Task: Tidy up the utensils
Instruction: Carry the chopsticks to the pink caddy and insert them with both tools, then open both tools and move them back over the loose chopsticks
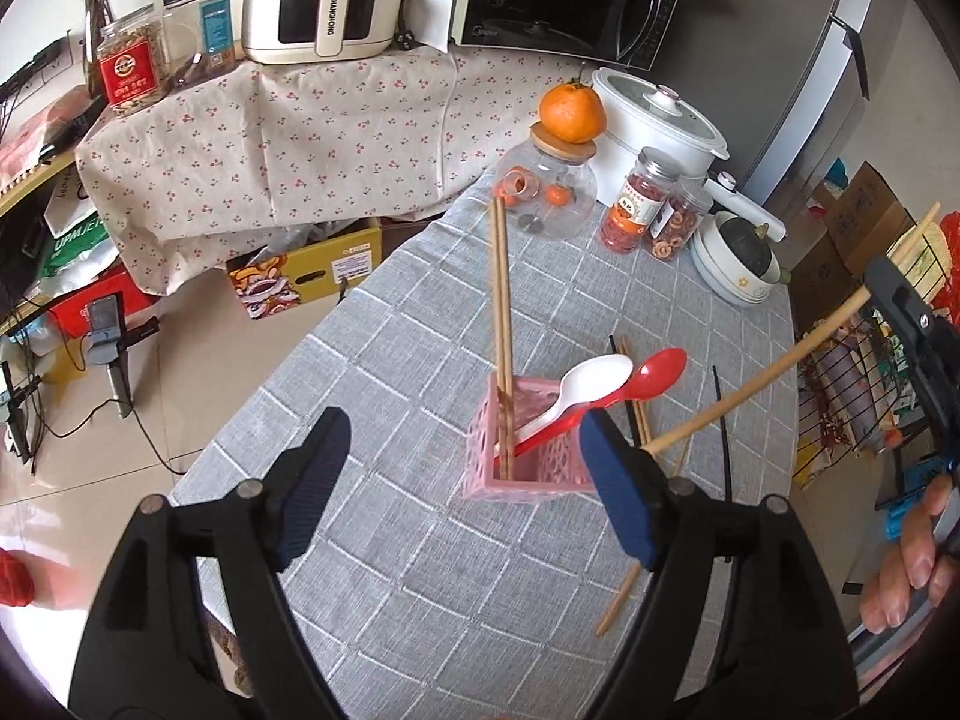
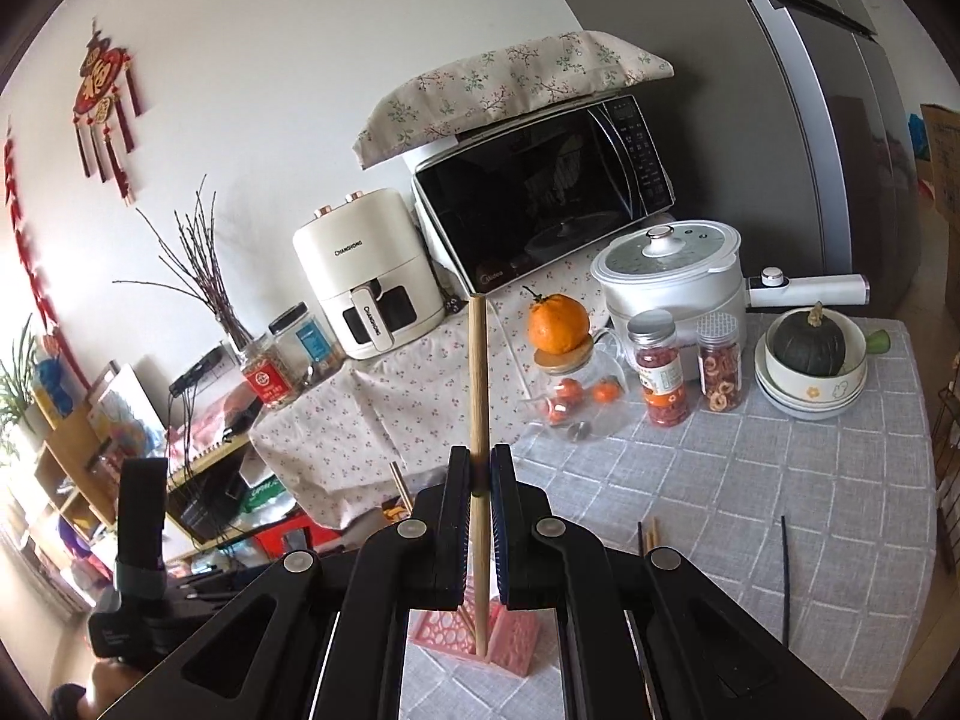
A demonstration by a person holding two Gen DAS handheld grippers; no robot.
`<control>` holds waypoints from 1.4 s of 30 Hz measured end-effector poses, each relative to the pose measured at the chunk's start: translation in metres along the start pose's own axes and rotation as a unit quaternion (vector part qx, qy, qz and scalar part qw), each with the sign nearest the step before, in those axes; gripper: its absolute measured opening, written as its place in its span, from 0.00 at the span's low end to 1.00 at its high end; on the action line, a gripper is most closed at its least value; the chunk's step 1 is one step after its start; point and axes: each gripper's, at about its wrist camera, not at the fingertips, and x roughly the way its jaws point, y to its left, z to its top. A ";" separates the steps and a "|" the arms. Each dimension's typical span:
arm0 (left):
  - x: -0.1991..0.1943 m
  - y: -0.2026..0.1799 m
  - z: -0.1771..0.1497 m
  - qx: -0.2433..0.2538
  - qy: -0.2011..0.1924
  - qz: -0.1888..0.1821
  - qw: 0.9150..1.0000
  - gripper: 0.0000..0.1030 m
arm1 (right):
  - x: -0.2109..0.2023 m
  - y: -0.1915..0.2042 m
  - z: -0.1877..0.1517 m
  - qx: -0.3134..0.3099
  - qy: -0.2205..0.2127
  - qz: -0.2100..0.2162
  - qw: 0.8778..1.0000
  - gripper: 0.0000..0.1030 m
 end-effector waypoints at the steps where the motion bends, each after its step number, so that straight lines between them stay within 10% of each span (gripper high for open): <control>1: 0.001 0.001 -0.004 -0.002 0.001 0.007 1.000 0.80 | 0.003 0.002 0.000 -0.001 -0.002 0.000 1.000 0.06; 23: 0.024 0.002 -0.020 -0.026 0.040 0.027 0.999 0.81 | 0.083 0.003 -0.044 -0.019 0.096 -0.023 0.995 0.08; 29: 0.015 -0.008 -0.022 -0.018 0.025 0.002 1.000 0.81 | 0.058 0.002 -0.028 -0.014 0.089 -0.002 0.996 0.43; 42: 0.019 -0.061 -0.042 0.046 0.045 -0.056 0.996 0.81 | -0.011 -0.073 -0.021 -0.002 0.139 -0.054 0.989 0.65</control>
